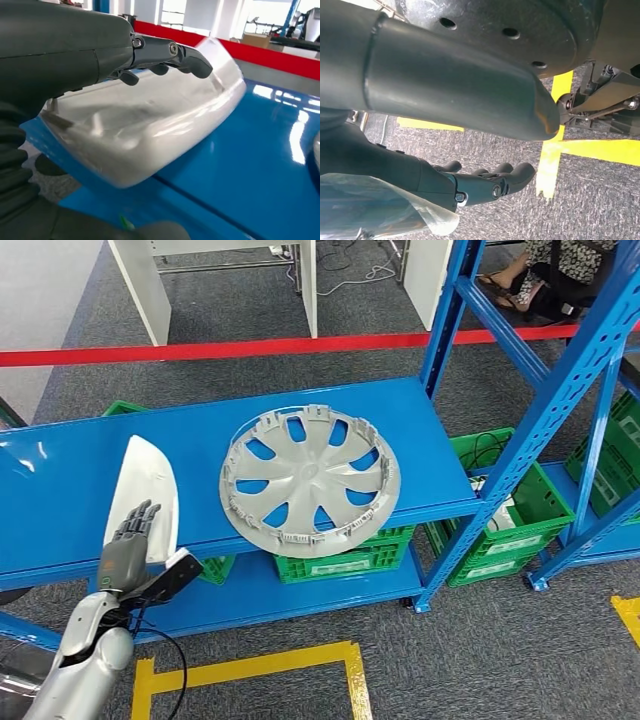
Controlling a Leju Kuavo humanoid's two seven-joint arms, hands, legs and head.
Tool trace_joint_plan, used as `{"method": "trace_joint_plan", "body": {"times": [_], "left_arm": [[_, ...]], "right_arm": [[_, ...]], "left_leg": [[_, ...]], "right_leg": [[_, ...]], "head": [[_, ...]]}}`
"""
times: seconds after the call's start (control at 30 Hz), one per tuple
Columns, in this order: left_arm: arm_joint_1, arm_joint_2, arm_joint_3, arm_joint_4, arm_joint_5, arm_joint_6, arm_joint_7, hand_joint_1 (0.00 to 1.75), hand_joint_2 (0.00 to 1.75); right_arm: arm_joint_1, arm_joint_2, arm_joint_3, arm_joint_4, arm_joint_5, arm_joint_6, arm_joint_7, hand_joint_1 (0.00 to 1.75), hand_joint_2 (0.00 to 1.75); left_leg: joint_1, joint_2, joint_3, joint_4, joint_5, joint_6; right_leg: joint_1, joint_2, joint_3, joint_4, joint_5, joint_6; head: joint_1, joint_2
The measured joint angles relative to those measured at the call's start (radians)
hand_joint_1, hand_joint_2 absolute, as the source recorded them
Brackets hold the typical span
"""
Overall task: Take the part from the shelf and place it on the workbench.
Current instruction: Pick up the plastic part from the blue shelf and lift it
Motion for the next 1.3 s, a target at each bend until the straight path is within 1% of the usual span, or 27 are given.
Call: {"method": "trace_joint_plan", "body": {"times": [0.03, 0.23, 0.57, 0.73, 0.87, 1.07, 1.17, 1.3], "left_arm": [[-0.001, -0.002, -0.005, 0.002, 0.000, -0.002, 0.003, 1.75, 1.75], [-0.003, -0.008, -0.018, 0.010, 0.025, 0.002, 0.018, 1.75, 1.75], [-0.010, 0.002, -0.019, 0.010, 0.064, 0.026, 0.012, 1.75, 1.75], [-0.010, 0.014, -0.018, -0.009, 0.039, 0.083, 0.010, 1.75, 1.75], [0.002, 0.042, -0.019, -0.093, -0.054, 0.153, 0.028, 1.75, 1.75], [0.027, 0.111, -0.019, -0.283, -0.271, 0.233, 0.096, 1.75, 1.75], [0.031, 0.136, -0.019, -0.346, -0.299, 0.244, 0.105, 1.75, 1.75], [0.037, 0.152, -0.020, -0.386, -0.302, 0.245, 0.107, 1.75, 1.75]], "right_arm": [[0.000, 0.000, 0.000, 0.000, -0.001, 0.000, 0.000, 0.00, 0.00], [0.000, -0.001, 0.006, 0.000, -0.009, 0.000, 0.000, 0.00, 0.00], [0.001, -0.001, 0.014, 0.000, -0.018, 0.001, -0.002, 0.00, 0.00], [0.001, -0.001, 0.016, 0.000, -0.024, -0.002, -0.002, 0.00, 0.00], [0.002, -0.001, 0.019, 0.000, -0.033, -0.007, -0.006, 0.00, 0.00], [0.001, -0.001, 0.026, 0.000, -0.043, -0.010, -0.013, 0.00, 0.00], [0.000, -0.001, 0.031, 0.000, -0.046, -0.010, -0.014, 0.00, 0.00], [-0.001, -0.001, 0.034, 0.000, -0.047, -0.010, -0.015, 0.00, 0.00]], "left_leg": [[0.000, 0.000, 0.000, 0.000, 0.000, 0.000], [0.000, 0.000, 0.000, 0.000, 0.000, 0.000], [0.000, 0.000, 0.000, 0.000, 0.000, 0.000], [0.000, 0.000, 0.000, 0.000, 0.000, 0.000], [0.000, 0.001, 0.000, 0.000, 0.000, 0.000], [0.000, 0.001, 0.000, 0.000, 0.000, 0.000], [0.000, 0.001, -0.001, 0.000, 0.000, 0.000], [0.000, 0.001, -0.001, 0.000, 0.000, 0.000]], "right_leg": [[0.000, 0.000, 0.000, 0.000, 0.000, 0.000], [0.000, 0.000, 0.000, 0.000, 0.000, 0.000], [0.000, 0.000, 0.001, 0.000, 0.000, 0.000], [0.000, 0.000, 0.001, 0.000, 0.000, 0.000], [0.000, 0.001, 0.001, 0.000, 0.001, 0.001], [0.000, 0.001, 0.000, 0.000, 0.001, 0.001], [0.000, 0.001, 0.000, 0.000, 0.001, 0.001], [0.000, 0.001, 0.000, 0.000, 0.001, 0.001]], "head": [[0.000, 0.000], [0.000, 0.000], [0.000, 0.000], [0.000, 0.000], [0.000, 0.000], [0.000, 0.000], [0.000, 0.000], [0.000, 0.000]]}}
